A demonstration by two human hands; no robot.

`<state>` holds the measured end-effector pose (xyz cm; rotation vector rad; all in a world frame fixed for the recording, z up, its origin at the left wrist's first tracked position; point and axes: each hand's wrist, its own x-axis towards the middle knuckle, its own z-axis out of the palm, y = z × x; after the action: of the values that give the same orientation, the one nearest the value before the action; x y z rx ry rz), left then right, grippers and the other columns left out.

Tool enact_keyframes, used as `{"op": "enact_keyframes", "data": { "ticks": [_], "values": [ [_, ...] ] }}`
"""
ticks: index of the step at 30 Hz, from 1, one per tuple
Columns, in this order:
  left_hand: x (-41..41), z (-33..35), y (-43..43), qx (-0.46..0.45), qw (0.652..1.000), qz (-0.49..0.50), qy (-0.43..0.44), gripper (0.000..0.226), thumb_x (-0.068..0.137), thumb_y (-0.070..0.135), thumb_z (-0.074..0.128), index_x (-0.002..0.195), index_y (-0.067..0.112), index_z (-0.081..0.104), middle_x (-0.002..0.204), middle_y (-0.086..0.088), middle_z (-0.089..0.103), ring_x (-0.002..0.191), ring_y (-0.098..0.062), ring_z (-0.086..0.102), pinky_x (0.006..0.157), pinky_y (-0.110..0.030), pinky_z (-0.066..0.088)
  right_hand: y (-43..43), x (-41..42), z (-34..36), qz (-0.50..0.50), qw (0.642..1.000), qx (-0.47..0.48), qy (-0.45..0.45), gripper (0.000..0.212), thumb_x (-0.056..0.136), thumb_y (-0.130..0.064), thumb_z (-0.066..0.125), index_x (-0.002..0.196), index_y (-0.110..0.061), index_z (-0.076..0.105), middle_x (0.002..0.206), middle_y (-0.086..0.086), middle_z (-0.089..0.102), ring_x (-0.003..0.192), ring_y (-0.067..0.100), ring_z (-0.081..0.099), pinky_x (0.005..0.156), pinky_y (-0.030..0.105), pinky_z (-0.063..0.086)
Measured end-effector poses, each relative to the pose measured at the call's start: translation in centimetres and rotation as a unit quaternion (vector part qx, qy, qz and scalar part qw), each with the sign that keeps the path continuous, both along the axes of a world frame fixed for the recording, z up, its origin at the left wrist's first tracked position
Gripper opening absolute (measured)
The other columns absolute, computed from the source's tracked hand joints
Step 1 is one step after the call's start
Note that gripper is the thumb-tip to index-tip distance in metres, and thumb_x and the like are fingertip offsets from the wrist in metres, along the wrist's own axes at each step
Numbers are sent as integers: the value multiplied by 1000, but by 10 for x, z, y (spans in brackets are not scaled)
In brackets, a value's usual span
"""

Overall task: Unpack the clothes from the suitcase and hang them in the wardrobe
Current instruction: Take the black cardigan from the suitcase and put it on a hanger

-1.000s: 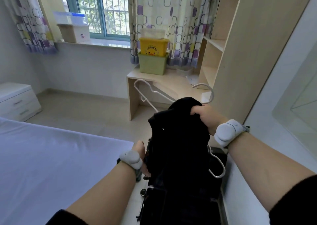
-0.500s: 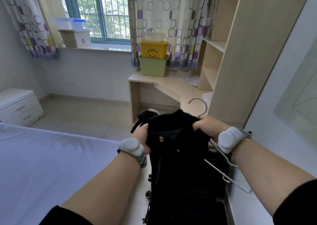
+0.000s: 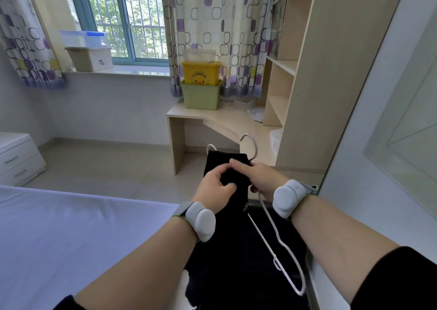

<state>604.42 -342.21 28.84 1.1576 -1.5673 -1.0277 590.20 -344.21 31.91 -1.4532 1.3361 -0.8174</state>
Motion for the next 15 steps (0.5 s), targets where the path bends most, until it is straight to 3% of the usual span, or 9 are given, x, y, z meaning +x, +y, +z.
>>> {"op": "enact_keyframes", "data": {
  "ticks": [4,7,10,12,15],
  "values": [
    [7,-7,-2,19,999,-31,21,55,76,1,58,122,28,47,102,5,63,92,-15,65,86,-37,55,-6,4,-10,-52,998,-18,-23,9,86,-19,55,87,-10,58,65,4,53,52,15,48,47,26,34],
    [11,-10,-2,114,984,-25,136,56,82,9,68,130,18,40,102,-4,62,88,-19,66,81,-38,56,-8,5,-15,-90,994,-32,-50,6,87,-13,53,85,-12,58,72,7,60,65,21,57,57,28,42],
    [17,-16,-6,215,940,12,264,37,94,25,56,126,10,45,79,-2,61,58,-11,60,51,-24,49,-6,11,-15,-100,986,-31,-130,9,90,-8,50,86,-13,56,70,4,60,59,15,58,51,21,46],
    [23,-24,-11,262,927,11,270,37,97,27,51,127,9,42,63,0,53,45,-11,47,42,-22,41,-4,16,-15,-93,984,-35,-148,10,91,-7,51,86,-13,56,71,4,60,61,15,59,53,22,47],
    [29,-32,-13,307,929,5,207,34,96,23,52,127,16,39,57,1,42,45,-12,38,46,-23,43,-4,18,-14,-94,982,-39,-156,9,91,-10,53,87,-15,59,76,5,64,69,18,62,64,27,51]
  ]
}}
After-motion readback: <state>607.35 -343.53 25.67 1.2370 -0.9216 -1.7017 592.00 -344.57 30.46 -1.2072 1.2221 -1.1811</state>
